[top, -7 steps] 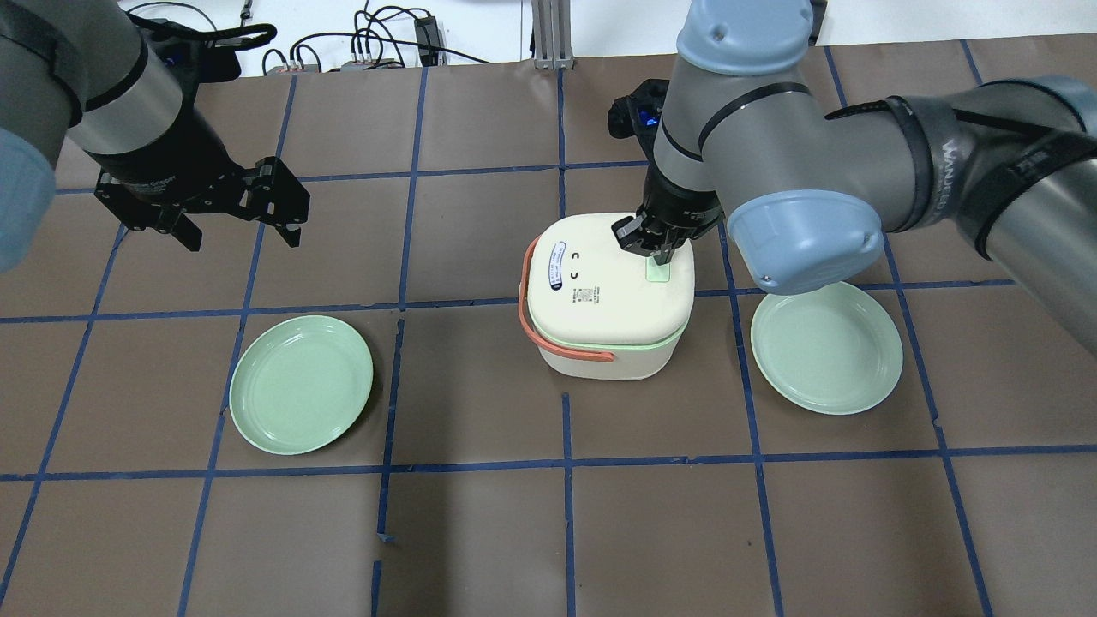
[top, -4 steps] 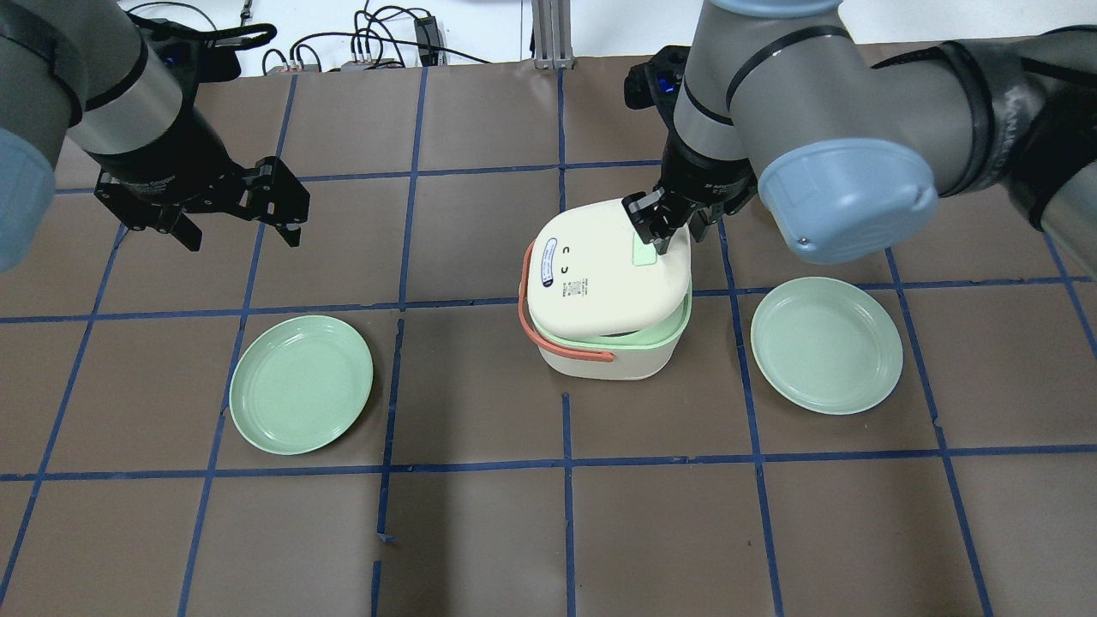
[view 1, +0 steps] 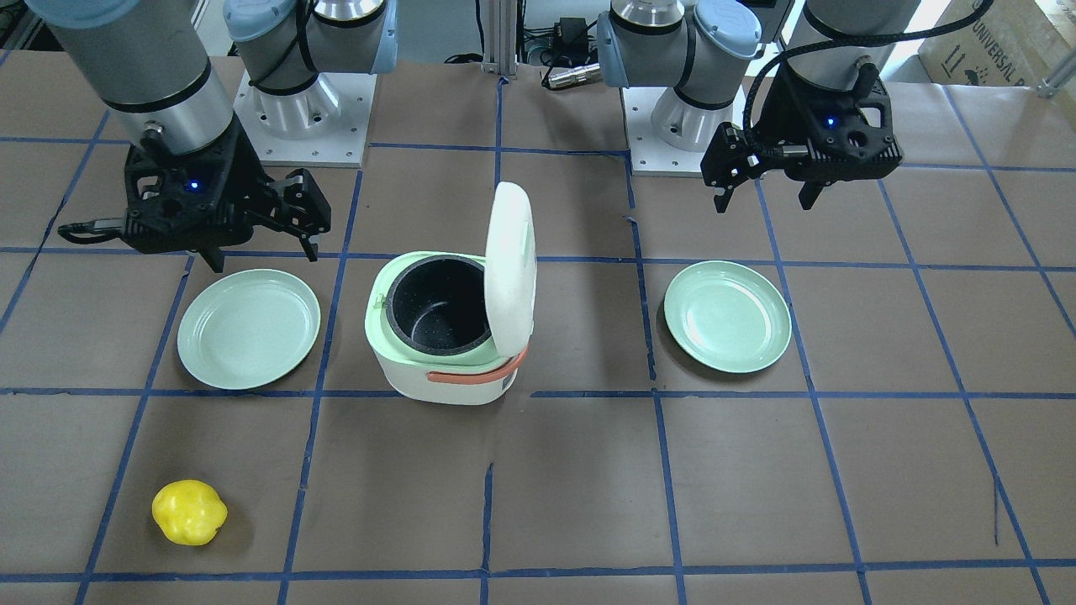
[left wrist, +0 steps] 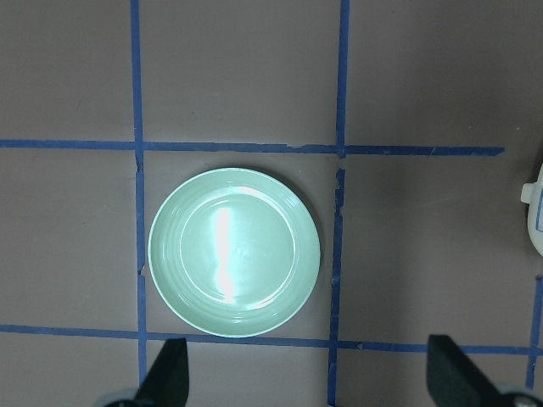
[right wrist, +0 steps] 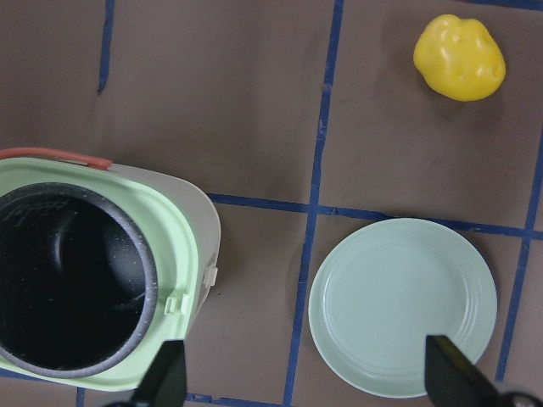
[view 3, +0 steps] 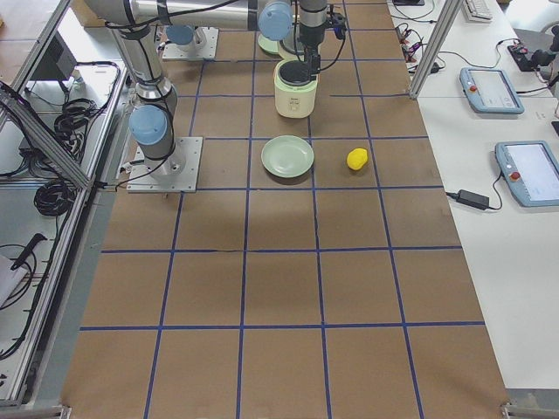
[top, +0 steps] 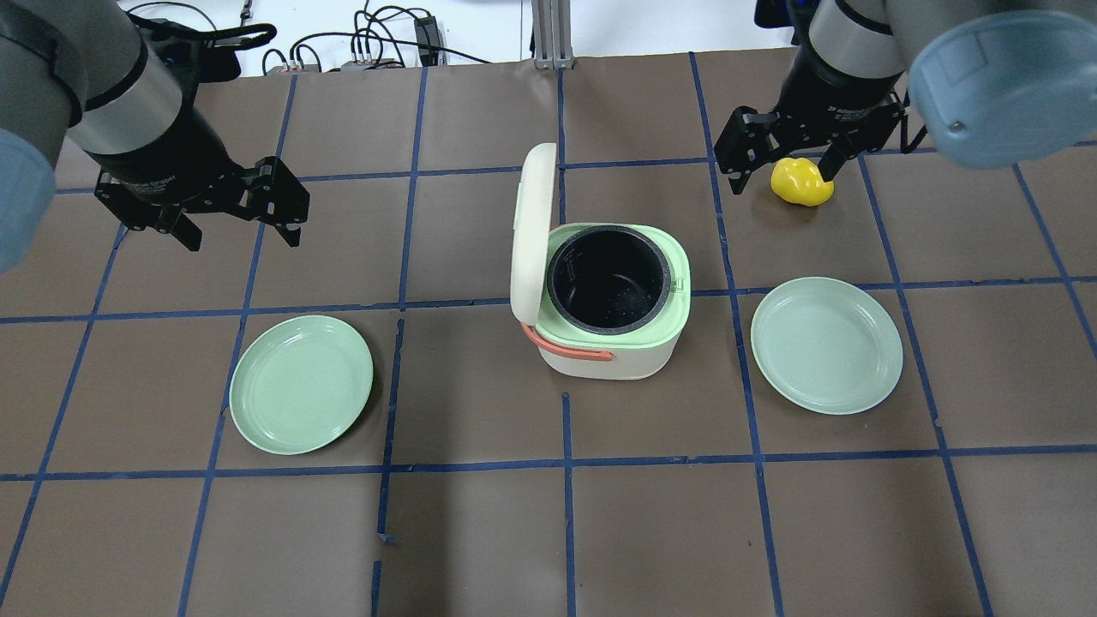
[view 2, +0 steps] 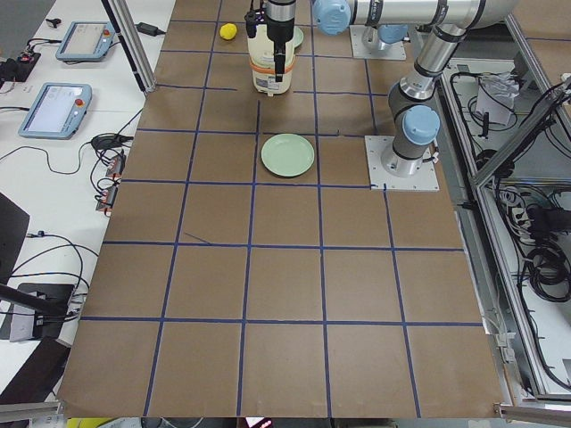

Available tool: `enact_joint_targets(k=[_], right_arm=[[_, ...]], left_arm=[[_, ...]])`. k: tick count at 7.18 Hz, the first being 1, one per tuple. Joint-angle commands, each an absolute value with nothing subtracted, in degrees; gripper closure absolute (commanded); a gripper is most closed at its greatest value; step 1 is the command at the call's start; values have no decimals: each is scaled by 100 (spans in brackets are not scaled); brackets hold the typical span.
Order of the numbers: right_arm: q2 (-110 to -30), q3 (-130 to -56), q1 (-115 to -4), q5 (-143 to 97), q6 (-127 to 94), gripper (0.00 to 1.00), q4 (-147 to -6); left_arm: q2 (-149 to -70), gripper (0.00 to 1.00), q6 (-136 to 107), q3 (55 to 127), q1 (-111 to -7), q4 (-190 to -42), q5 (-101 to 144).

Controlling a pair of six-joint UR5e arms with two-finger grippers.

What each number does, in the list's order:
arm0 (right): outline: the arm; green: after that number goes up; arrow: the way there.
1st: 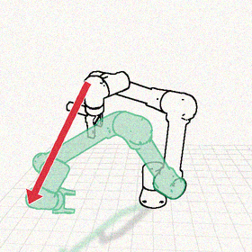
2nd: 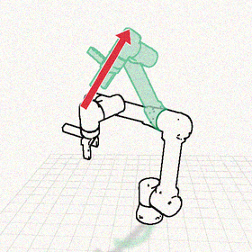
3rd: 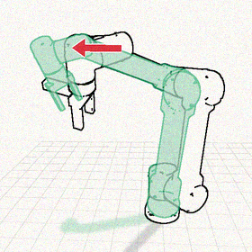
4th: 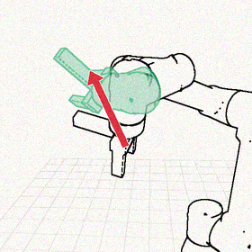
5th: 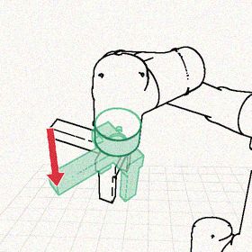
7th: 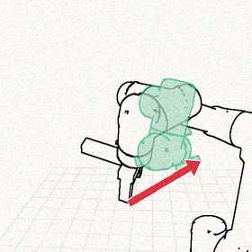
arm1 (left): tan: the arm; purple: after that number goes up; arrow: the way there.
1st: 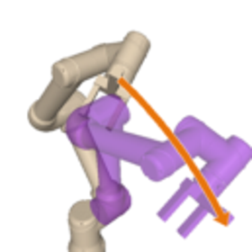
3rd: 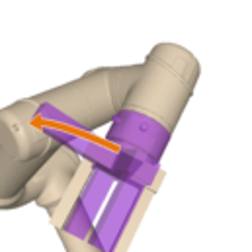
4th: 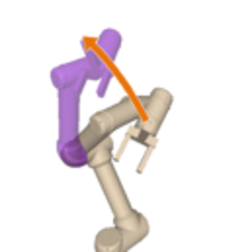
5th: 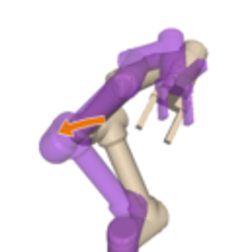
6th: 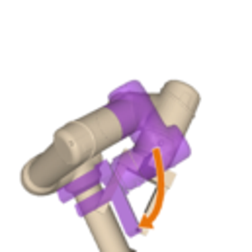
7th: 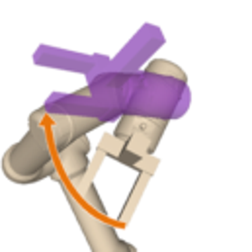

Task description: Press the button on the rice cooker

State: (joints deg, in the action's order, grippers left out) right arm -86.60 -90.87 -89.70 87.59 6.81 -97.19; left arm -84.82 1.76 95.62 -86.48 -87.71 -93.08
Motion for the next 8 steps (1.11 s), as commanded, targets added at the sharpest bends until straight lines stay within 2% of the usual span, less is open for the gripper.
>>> enact_joint_targets(k=[1,8], right_arm=[[-8718,-9105,-8807,8771,676,0,-9712],[-8850,-9105,-8824,8815,747,0,-9835]], left_arm=[[-8481,0,176,9562,-8648,-8771,-9308],[-8481,0,176,9562,-8648,-8771,-9308]])
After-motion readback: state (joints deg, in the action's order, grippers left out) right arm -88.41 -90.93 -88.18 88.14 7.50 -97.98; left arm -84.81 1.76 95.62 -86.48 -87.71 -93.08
